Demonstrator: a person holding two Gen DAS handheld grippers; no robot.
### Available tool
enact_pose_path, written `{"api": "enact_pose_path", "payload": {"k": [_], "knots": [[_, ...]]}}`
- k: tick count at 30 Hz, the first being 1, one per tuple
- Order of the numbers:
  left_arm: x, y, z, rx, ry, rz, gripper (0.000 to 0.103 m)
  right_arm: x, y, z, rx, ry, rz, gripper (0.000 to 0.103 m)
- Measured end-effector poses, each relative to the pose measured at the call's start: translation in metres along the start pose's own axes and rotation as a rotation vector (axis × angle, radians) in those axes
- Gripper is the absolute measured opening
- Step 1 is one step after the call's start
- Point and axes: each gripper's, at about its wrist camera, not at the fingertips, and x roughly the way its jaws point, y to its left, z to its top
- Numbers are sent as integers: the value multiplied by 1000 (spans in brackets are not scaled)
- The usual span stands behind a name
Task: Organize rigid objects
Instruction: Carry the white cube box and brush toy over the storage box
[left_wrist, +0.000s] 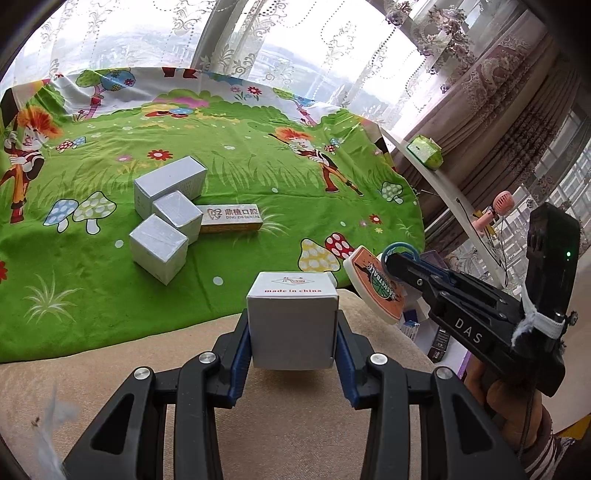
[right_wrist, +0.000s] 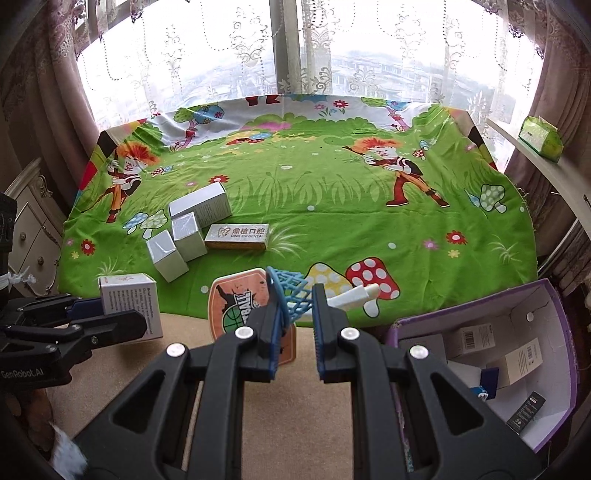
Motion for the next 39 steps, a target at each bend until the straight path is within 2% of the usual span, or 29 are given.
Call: {"api": "enact_pose_path", "payload": {"k": [7, 17, 26, 33, 37, 39], "knots": [[17, -38, 0, 78, 43, -29, 42, -27, -43, -16, 76, -13, -58, 18], [40, -90, 0, 158, 92, -89, 42, -53, -120, -50, 224, 14, -165, 18], [59, -139, -7, 258, 135, -133, 42, -66, -173, -77, 304, 46, -296, 18], [76, -173, -15, 329, 176, -172, 42, -72, -208, -91, 390, 65, -356, 18], [82, -184, -18, 359, 201, -194, 43, -75, -218, -94, 424, 65, -374, 18], [81, -186, -20, 373, 203, -194, 50, -77, -222, -95, 443, 61, -364, 20]]}}
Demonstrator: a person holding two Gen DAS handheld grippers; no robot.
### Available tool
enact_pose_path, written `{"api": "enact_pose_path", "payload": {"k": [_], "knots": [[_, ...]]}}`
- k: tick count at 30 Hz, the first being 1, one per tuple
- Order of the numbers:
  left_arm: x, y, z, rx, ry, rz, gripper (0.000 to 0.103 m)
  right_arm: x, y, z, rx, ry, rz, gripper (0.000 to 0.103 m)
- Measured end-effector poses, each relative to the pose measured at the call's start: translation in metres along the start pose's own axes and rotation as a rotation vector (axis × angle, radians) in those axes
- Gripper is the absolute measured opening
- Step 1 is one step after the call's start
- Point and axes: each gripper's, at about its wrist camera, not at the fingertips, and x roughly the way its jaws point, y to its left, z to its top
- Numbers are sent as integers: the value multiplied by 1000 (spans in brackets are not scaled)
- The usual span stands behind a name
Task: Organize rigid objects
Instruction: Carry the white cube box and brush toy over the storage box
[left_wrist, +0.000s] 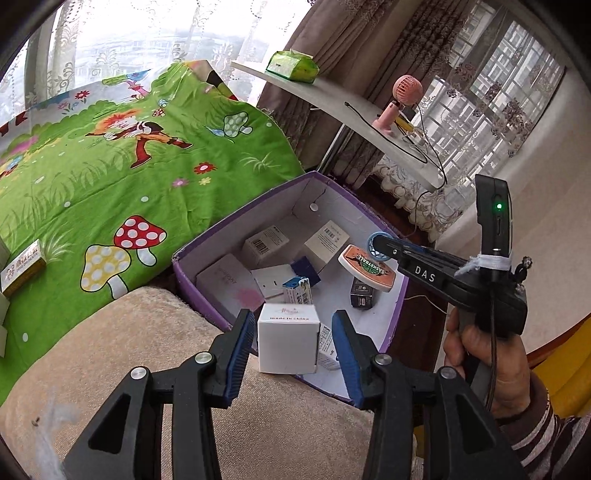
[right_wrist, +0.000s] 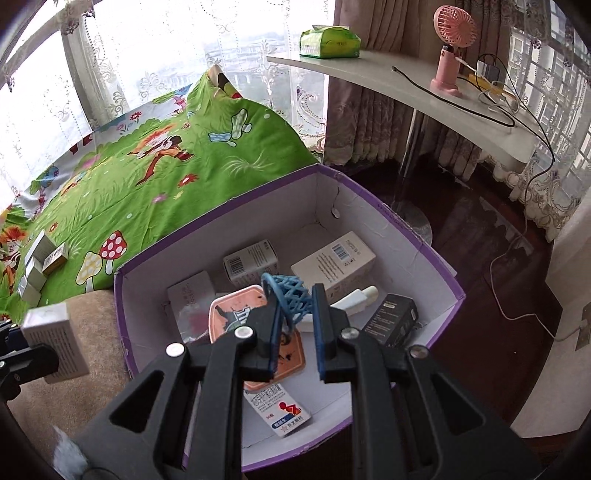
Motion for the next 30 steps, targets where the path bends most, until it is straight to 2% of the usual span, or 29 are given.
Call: {"api": "enact_pose_path", "payload": {"k": [1, 2, 3, 5, 8, 11, 12, 14, 19, 23, 27, 30], "knots": [[-1, 0, 0, 0, -5, 3, 56, 1, -1, 1, 6, 5, 2, 23], [-3, 1, 0, -3, -14, 6, 62, 2, -2, 1, 11, 7, 2, 35], [-5, 1, 0, -5, -21, 4, 65, 2, -1, 1, 16, 4, 6, 53], [-8, 2, 1, -9, -33, 9, 67, -1, 0, 1, 19, -12, 11, 69], [-15, 1, 2, -1, -57, 59, 68, -4, 3, 2, 8, -25, 12, 70], [-21, -1, 2, -1, -88, 165, 72, -9, 6, 5, -5, -42, 18, 72], [-24, 0, 1, 1, -107, 184, 72, -11, 9, 5, -14, -51, 17, 75], [-30, 3, 1, 1, -135, 185, 72, -14, 17, 6, -42, -63, 13, 82], [-47, 20, 1, -26, -186, 182, 72, -23, 44, 6, -123, -106, -57, 84], [-56, 35, 0, -22, -184, 245, 72, -28, 60, 10, -143, -133, -94, 84], [-68, 54, -4, -49, -208, 282, 72, -33, 64, 13, -93, -163, -23, 84], [-76, 69, -6, -61, -206, 328, 72, -36, 67, 16, -77, -184, -2, 84]]}}
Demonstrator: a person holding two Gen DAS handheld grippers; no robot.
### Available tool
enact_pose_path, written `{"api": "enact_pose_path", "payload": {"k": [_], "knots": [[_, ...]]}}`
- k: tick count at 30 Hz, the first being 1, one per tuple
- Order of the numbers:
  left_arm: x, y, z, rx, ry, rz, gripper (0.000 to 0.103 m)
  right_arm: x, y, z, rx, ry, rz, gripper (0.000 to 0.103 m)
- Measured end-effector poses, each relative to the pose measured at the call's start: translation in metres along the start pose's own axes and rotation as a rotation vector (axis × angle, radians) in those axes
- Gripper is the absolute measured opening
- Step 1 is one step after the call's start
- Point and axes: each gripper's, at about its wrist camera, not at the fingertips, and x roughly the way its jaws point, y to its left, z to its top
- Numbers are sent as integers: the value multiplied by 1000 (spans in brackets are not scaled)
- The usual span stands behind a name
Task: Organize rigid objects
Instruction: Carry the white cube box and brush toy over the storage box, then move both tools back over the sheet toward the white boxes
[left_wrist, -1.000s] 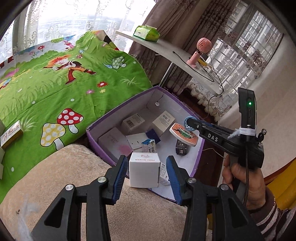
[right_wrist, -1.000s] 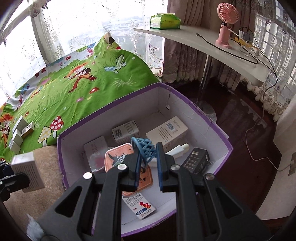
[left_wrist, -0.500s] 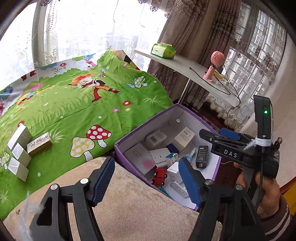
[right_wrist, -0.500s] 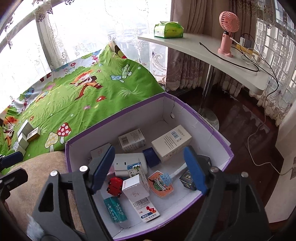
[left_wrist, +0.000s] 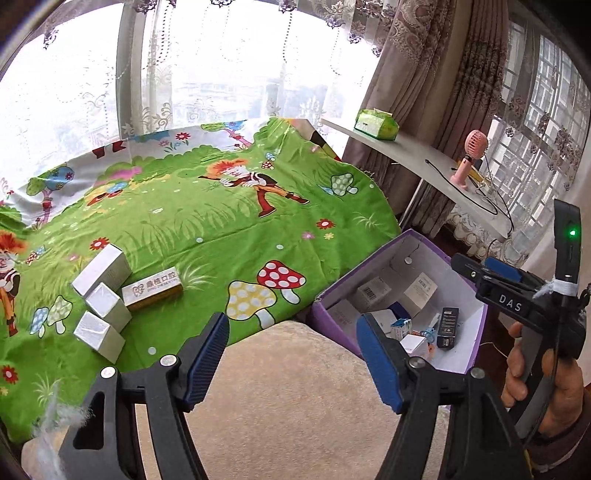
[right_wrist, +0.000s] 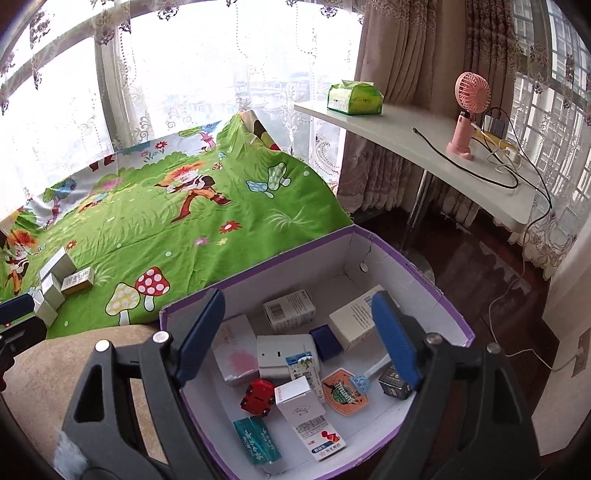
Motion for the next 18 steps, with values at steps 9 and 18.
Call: {"api": "enact_pose_path", "payload": {"k": [9, 18], "knots": [[0, 71, -10, -130, 42, 71, 72, 14, 50, 4, -64, 81, 172, 84], [-5, 143, -23, -155, 81, 164, 72, 35, 112, 0, -129, 174, 325, 84]]}}
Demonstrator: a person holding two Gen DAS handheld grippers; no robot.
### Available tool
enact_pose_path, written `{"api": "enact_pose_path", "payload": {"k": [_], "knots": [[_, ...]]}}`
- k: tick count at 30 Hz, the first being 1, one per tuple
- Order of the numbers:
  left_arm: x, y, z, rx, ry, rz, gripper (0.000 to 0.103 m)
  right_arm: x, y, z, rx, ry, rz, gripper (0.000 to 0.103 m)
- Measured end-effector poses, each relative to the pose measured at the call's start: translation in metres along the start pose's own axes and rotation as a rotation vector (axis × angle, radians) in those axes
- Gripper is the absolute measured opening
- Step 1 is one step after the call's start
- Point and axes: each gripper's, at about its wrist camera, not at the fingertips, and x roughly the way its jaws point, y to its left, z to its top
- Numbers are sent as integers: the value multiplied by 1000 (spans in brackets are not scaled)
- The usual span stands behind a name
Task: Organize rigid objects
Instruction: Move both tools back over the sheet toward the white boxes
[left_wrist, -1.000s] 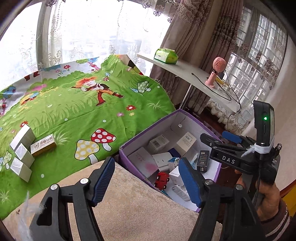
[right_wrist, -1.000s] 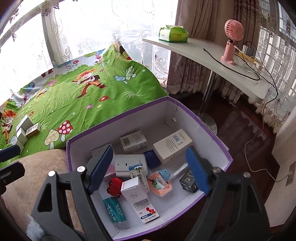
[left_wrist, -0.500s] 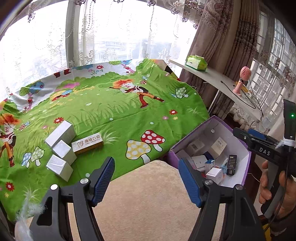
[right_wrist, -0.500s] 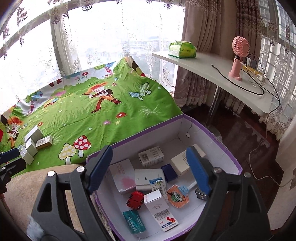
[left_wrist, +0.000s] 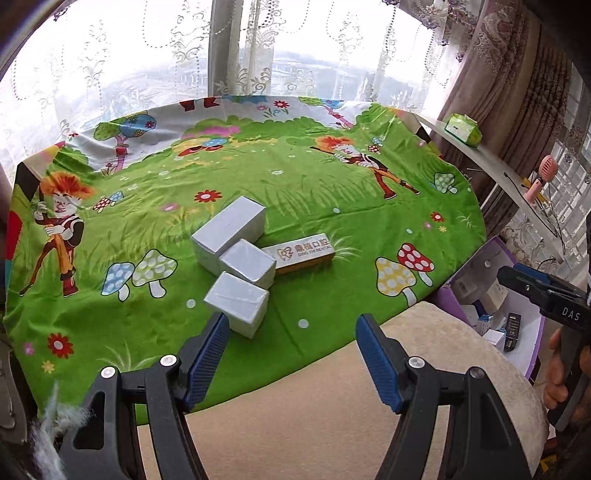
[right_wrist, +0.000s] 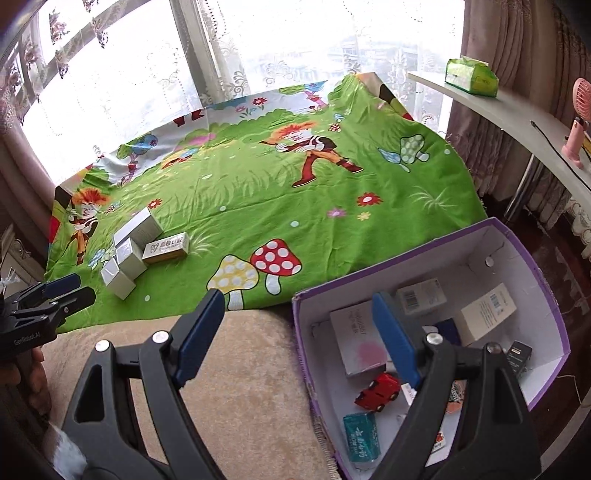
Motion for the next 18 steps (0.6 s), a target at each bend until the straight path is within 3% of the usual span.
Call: {"api": "enact_pose_path", "payload": {"k": [3, 7, 18], "knots": [[10, 25, 1, -27, 28, 21, 71, 10, 17, 3, -42, 12, 17, 84], [25, 41, 5, -40, 67, -5, 66, 27, 34, 9, -77, 43, 26, 84], [63, 36, 16, 31, 142, -43, 65, 65, 72, 18, -189, 95, 16, 84]]}}
